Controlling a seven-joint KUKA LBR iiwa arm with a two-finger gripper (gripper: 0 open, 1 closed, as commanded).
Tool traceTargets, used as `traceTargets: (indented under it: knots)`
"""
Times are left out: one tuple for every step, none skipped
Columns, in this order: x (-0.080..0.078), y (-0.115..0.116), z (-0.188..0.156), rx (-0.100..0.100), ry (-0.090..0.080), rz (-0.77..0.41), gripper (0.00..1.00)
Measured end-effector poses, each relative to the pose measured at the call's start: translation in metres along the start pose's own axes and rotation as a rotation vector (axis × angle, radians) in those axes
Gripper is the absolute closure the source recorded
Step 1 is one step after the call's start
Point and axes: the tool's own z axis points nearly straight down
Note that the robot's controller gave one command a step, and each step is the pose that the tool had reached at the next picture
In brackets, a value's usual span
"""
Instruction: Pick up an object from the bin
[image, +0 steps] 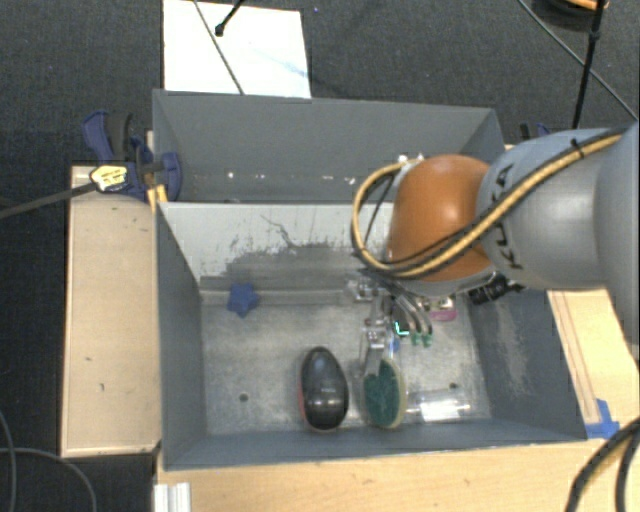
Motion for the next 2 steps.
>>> traceTargets:
  knots:
    - [0.026, 0.058, 0.059, -0.001, -0.003, -0.394, 0.00]
    - [0.058, 0.142, 0.027, -0.005, -0.009, -0.362, 0.00]
